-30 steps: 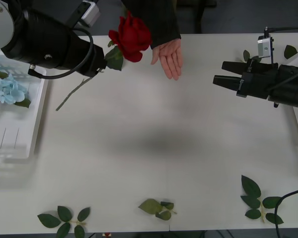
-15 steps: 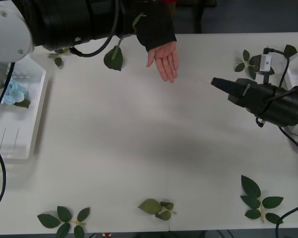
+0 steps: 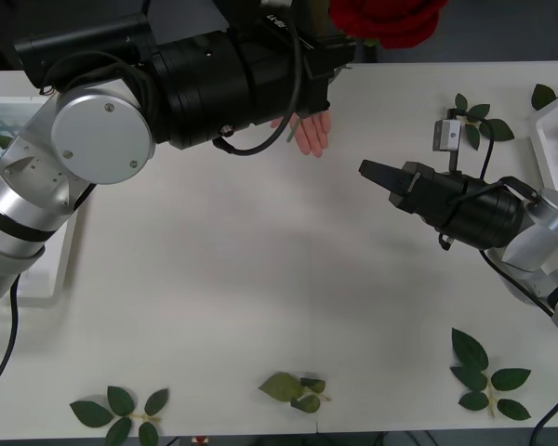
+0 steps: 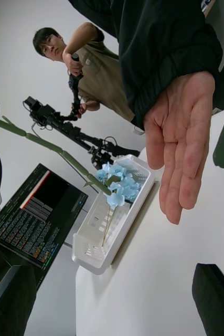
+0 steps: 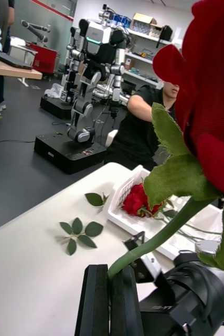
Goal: Place the red flowers into the right box and the blue flowers into the left box. If a person shows an open palm, hand one flower to the person first, then continue sorting.
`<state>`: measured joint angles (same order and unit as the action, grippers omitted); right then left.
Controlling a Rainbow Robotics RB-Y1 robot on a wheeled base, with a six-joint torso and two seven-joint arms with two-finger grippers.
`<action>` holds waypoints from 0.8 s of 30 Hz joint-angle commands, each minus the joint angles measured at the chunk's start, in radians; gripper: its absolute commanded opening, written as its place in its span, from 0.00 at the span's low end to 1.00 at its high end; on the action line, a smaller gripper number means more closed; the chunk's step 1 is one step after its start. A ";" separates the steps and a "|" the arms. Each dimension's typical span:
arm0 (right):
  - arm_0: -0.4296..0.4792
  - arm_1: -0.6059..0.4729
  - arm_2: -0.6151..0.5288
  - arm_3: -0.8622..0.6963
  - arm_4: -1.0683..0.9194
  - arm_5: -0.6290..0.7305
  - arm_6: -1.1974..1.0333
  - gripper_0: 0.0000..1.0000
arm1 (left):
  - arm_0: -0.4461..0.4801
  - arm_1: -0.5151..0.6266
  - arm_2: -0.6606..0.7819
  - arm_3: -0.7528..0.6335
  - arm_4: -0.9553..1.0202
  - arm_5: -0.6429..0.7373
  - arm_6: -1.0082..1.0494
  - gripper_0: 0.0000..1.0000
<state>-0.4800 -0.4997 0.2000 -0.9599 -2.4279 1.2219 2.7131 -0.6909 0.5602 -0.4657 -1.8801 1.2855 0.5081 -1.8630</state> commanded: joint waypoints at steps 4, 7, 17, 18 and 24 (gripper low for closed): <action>-0.008 -0.007 -0.024 -0.030 -0.013 -0.001 -0.008 0.87 | 0.004 -0.003 -0.068 -0.022 0.026 -0.095 0.028 0.00; -0.015 -0.007 -0.034 -0.066 -0.013 -0.001 -0.008 0.84 | 0.004 -0.002 -0.090 -0.019 0.047 -0.109 0.033 0.00; -0.060 -0.016 -0.050 -0.237 0.069 -0.042 -0.008 0.77 | 0.005 0.001 -0.110 -0.011 0.103 -0.112 0.038 0.00; -0.062 -0.019 -0.050 -0.254 0.076 -0.050 -0.008 0.77 | 0.005 0.003 -0.108 -0.010 0.106 -0.112 0.038 0.00; -0.083 -0.019 -0.040 -0.293 0.130 -0.088 -0.008 0.77 | 0.004 0.007 -0.108 -0.008 0.106 -0.118 0.038 0.00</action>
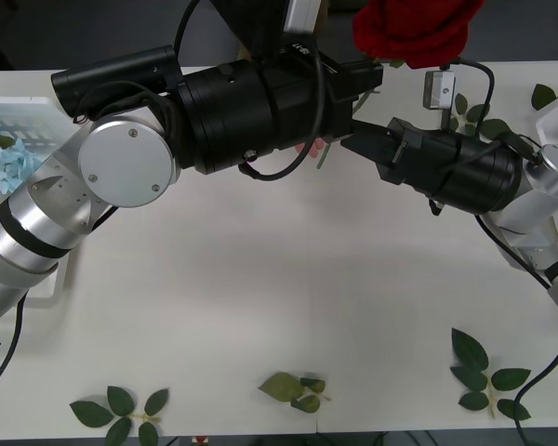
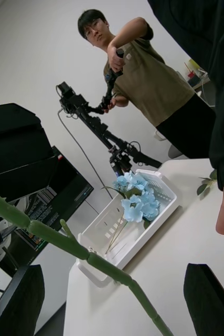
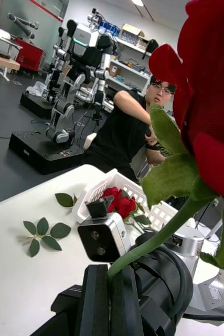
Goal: Place the red flowers into the right box and the blue flowers into the left box. If a person shows an open palm, hand one flower to the person first, then continue sorting.
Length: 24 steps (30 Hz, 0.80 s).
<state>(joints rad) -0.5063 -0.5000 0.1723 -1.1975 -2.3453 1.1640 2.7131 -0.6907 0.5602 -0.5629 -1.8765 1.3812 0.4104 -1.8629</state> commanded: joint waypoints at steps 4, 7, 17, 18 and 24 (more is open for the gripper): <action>-0.058 -0.015 -0.001 -0.117 0.093 -0.107 -0.008 0.77 | 0.004 0.009 -0.012 -0.012 0.010 -0.021 0.037 0.00; -0.058 -0.017 0.035 -0.169 0.084 -0.195 -0.008 0.74 | 0.004 0.007 -0.012 -0.012 0.010 -0.021 0.037 0.00; -0.057 -0.018 0.081 -0.214 0.055 -0.290 -0.008 0.00 | 0.004 0.009 -0.012 -0.012 0.022 -0.028 0.036 0.00; -0.057 -0.018 0.081 -0.212 0.055 -0.290 -0.008 0.00 | 0.004 0.009 -0.011 -0.012 0.022 -0.028 0.036 0.00; -0.057 -0.022 0.081 -0.211 0.052 -0.296 -0.008 0.00 | 0.005 0.010 -0.012 -0.012 0.022 -0.028 0.037 0.00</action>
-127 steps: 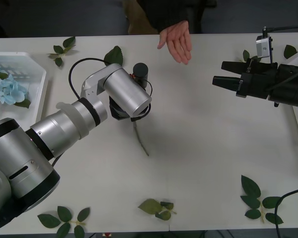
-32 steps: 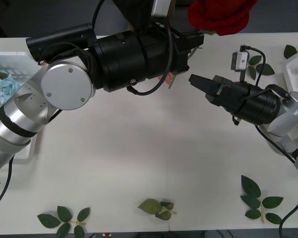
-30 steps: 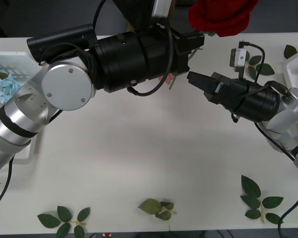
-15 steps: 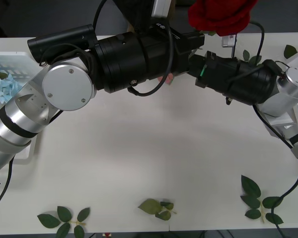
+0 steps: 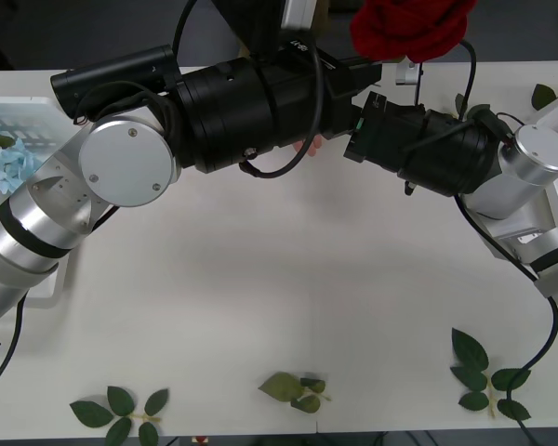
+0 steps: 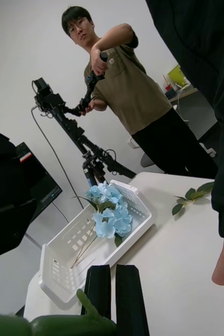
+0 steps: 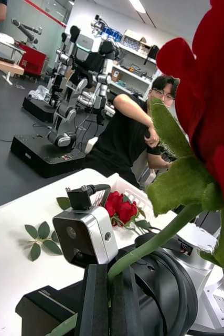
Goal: Place the red flowers into the right box and the blue flowers into the left box. If a person shows an open palm, hand one flower to the person first, then continue sorting.
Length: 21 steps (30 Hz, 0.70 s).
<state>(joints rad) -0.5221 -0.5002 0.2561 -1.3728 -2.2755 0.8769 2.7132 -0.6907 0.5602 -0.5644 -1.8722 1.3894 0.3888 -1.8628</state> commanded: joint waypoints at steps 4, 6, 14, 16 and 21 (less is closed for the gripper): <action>-0.041 -0.024 -0.009 -0.035 -0.021 -0.018 -0.008 0.00 | 0.005 0.010 -0.011 -0.016 0.008 -0.011 0.033 0.00; -0.039 -0.031 -0.011 -0.034 -0.021 -0.026 -0.008 0.00 | 0.005 0.010 -0.011 -0.016 0.007 -0.014 0.033 0.00; -0.038 -0.069 -0.043 -0.008 -0.018 -0.044 -0.008 0.00 | 0.007 0.012 -0.009 -0.013 0.023 -0.027 0.034 1.00; -0.041 -0.075 -0.064 0.018 0.004 -0.029 -0.008 0.00 | 0.008 0.012 -0.011 -0.015 0.020 -0.030 0.033 1.00; -0.075 -0.073 -0.163 0.063 0.163 0.060 -0.039 0.00 | 0.008 0.013 -0.011 -0.015 0.016 -0.030 0.031 1.00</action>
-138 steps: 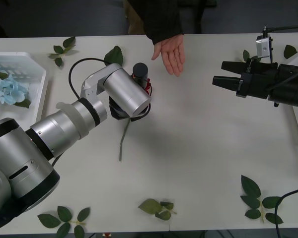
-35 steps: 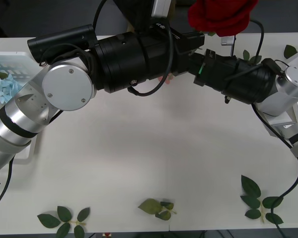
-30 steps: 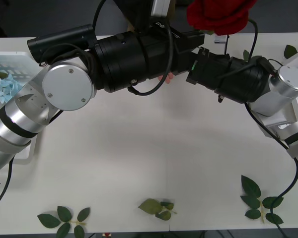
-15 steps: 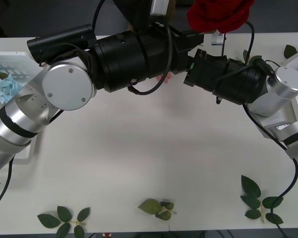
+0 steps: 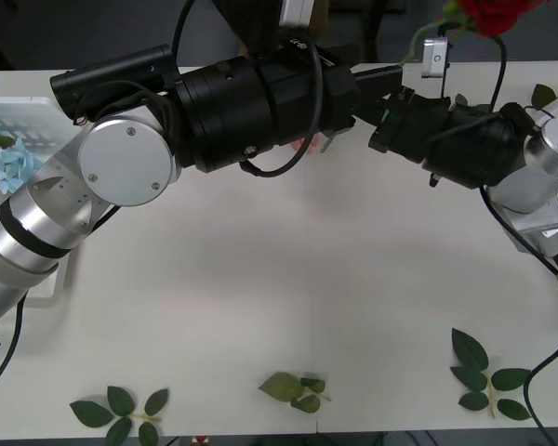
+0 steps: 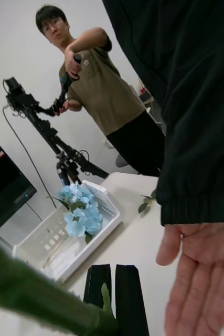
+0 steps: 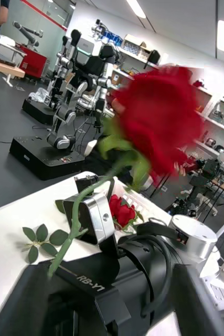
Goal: Place the red flowers into the right box and the blue flowers into the left box. If a person shows an open palm, hand one flower to the person first, then continue sorting.
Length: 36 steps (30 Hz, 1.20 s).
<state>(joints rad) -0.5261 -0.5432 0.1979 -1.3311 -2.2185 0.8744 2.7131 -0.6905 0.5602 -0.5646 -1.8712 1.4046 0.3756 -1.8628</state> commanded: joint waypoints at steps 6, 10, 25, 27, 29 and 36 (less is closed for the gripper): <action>-0.163 -0.024 -0.244 0.030 0.353 0.163 -0.346 0.00 | 0.013 0.066 -0.009 -0.014 0.016 -0.017 0.037 1.00; -0.222 -0.021 -0.248 0.027 0.431 0.118 -0.481 0.00 | 0.014 0.144 0.000 -0.011 0.030 -0.017 0.039 1.00; -0.385 0.008 -0.265 -0.085 0.895 0.107 -0.967 0.00 | 0.108 0.317 0.169 0.014 0.028 0.281 -0.314 1.00; -0.385 0.031 -0.264 -0.141 0.984 0.126 -1.041 0.00 | 0.140 0.293 0.265 0.043 0.068 0.430 -0.461 1.00; -0.384 0.051 -0.259 -0.204 1.062 0.153 -1.112 0.00 | 0.160 0.257 0.348 0.093 0.145 0.556 -0.615 1.00; -0.354 0.082 -0.176 -0.462 1.309 0.245 -1.408 0.00 | 0.163 0.112 0.571 0.514 0.452 0.973 -0.842 1.00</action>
<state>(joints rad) -0.8576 -0.4784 -0.0247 -1.6702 -0.9660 1.1065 1.4230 -0.5226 0.7281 -0.0492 -1.4876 1.8037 1.2549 -2.9059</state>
